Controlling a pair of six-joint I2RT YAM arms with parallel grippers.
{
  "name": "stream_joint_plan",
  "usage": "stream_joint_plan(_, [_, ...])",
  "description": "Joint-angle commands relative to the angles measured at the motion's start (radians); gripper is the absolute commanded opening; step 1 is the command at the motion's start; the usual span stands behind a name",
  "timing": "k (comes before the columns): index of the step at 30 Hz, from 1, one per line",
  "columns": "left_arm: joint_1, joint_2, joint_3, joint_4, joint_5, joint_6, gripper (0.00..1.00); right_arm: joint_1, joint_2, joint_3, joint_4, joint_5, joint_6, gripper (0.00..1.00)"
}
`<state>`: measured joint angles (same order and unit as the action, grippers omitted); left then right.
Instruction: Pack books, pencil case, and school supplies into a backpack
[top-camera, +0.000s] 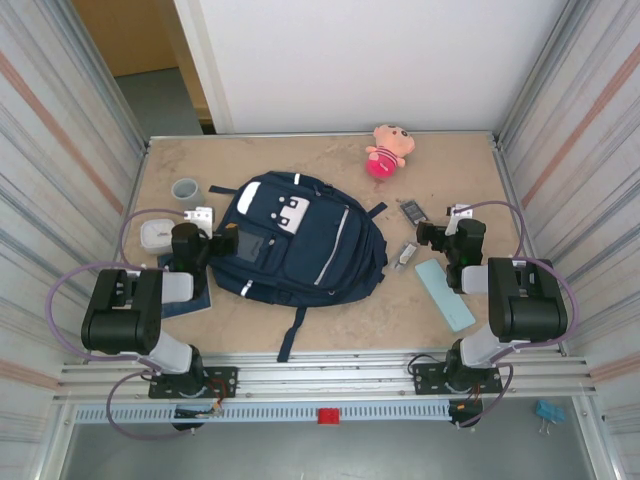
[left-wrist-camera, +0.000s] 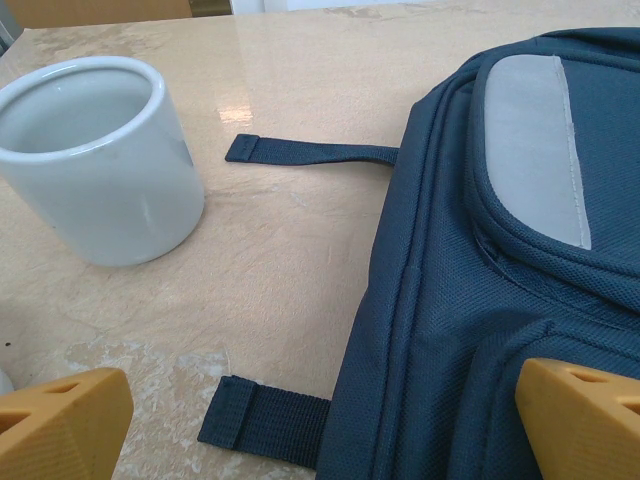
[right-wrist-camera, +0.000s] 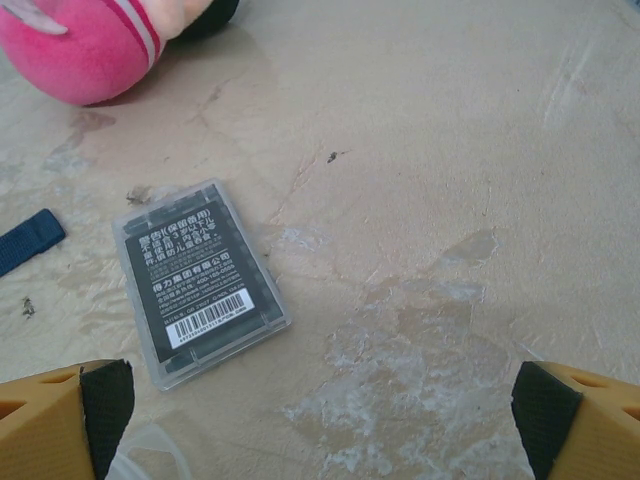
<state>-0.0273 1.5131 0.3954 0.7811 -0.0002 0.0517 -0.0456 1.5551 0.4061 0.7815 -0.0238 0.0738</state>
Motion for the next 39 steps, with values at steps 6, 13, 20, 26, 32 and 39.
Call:
stream_joint_plan(6, [0.003, -0.005, 0.011, 0.014, -0.012, 0.010, 0.99, -0.005, -0.013, 0.008, 0.010, -0.006, 0.010, 0.99])
stream_joint_plan(13, [-0.047, -0.083, 0.058, -0.117, -0.141, 0.024, 0.99, -0.006, -0.124, 0.111, -0.254, -0.059, -0.011, 0.99])
stream_joint_plan(20, [-0.181, -0.348, 0.291, -0.652, -0.230, -0.125, 0.93, 0.053, -0.236, 0.540, -0.884, -0.198, -0.007, 0.99])
stream_joint_plan(26, [-0.270, -0.432, 0.478, -1.076, -0.104, -0.469, 0.82, 0.274, -0.136, 0.839, -1.152, -0.225, -0.057, 0.99])
stream_joint_plan(32, [-0.389, -0.494, 0.378, -1.168, -0.008, -0.697, 0.73, 0.382, 0.006, 0.847, -1.115, -0.248, 0.054, 0.99])
stream_joint_plan(39, [-0.442, -0.459, 0.159, -0.966, 0.056, -0.824, 0.70, 0.422, 0.146, 0.738, -1.032, -0.338, 0.182, 0.95])
